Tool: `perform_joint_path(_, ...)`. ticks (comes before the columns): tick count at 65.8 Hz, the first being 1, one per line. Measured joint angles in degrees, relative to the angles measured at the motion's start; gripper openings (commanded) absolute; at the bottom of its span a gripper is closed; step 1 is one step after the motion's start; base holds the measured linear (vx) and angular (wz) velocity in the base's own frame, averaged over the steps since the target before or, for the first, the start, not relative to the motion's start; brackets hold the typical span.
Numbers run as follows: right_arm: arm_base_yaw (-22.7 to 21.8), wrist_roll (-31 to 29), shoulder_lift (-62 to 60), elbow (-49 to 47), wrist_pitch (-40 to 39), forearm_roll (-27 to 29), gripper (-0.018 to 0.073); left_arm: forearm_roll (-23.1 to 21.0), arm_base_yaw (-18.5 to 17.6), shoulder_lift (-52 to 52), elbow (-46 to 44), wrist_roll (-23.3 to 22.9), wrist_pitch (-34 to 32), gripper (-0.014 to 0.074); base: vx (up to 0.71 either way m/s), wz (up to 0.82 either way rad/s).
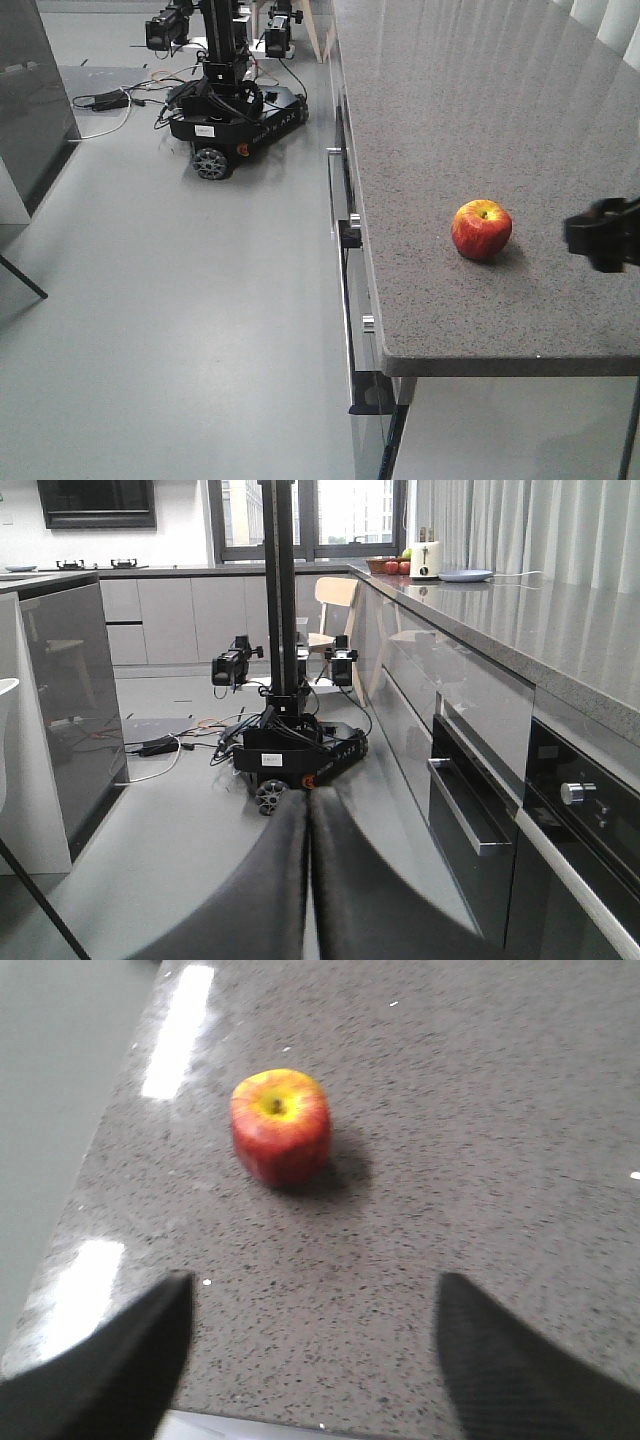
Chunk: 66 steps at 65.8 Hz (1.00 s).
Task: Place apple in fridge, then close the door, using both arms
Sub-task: 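Lower the right gripper over the apple and close on it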
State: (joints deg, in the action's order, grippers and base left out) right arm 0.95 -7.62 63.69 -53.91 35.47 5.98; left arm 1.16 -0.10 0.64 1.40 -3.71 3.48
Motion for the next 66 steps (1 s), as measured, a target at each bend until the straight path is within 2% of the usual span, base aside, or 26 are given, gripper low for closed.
perform_joint_path(3,0.0,-2.1,1.8,-1.3,0.9,1.5,0.073,0.0,0.0,0.0,0.0,0.0,0.0,-0.0006,0.0,0.0)
perform_joint_path(22,0.0,-11.0,14.1,-10.2,4.9,8.7,0.0708,0.0,0.0,0.0,0.0,0.0,0.0,-0.0006,0.0,0.0)
perform_joint_path(66,0.0,-16.9,39.1,-27.6,5.9,9.2,0.0673,0.0,0.0,0.0,0.0,0.0,0.0,-0.0006,0.0,0.0)
